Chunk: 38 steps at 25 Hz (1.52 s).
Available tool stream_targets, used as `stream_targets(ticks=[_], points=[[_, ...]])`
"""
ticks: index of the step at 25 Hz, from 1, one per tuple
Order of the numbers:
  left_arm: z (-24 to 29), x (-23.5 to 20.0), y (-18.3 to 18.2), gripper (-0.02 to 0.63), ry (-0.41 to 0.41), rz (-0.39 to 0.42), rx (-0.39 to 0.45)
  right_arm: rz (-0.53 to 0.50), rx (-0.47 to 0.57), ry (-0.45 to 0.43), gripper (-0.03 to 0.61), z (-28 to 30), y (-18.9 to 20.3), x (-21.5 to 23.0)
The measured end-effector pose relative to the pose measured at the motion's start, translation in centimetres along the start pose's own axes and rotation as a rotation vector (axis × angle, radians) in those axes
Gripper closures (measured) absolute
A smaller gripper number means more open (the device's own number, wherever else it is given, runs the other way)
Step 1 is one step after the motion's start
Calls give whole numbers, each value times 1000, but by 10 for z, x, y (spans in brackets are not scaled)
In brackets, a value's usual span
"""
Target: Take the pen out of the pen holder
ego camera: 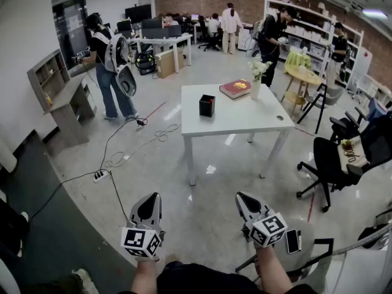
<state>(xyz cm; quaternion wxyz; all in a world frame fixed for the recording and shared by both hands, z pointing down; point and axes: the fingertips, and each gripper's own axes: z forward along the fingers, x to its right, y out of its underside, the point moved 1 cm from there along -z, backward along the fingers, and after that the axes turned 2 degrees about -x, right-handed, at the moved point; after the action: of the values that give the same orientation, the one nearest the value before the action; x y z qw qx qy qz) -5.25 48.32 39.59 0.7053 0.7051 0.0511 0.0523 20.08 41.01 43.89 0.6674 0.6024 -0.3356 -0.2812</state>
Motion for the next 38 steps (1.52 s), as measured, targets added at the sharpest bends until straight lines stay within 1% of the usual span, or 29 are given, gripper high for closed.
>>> stream_targets(ticks=[8, 13, 16, 19, 22, 26, 28, 33, 38], points=[[3, 4, -3, 611, 0, -15, 4, -4, 24, -1, 571, -6, -5, 1], [-2, 8, -2, 611, -3, -17, 2, 5, 49, -52, 569, -11, -6, -7], [0, 10, 2, 611, 6, -10, -12, 3, 55, -35, 569, -10, -5, -2], [6, 8, 5, 611, 9, -8, -32, 32, 50, -11, 570, -9, 2, 7], [16, 5, 9, 611, 9, -32, -38, 41, 28, -19, 546, -5, 11, 13], [51, 4, 28, 611, 41, -42, -72, 64, 24, 7, 507, 11, 20, 38], [74, 2, 35, 611, 58, -54, -83, 78, 12, 20, 471, 21, 26, 52], [129, -18, 40, 611, 103, -64, -106, 95, -22, 51, 449, 63, 27, 82], [179, -54, 37, 611, 98, -100, -116, 113, -33, 69, 432, 109, 17, 107]])
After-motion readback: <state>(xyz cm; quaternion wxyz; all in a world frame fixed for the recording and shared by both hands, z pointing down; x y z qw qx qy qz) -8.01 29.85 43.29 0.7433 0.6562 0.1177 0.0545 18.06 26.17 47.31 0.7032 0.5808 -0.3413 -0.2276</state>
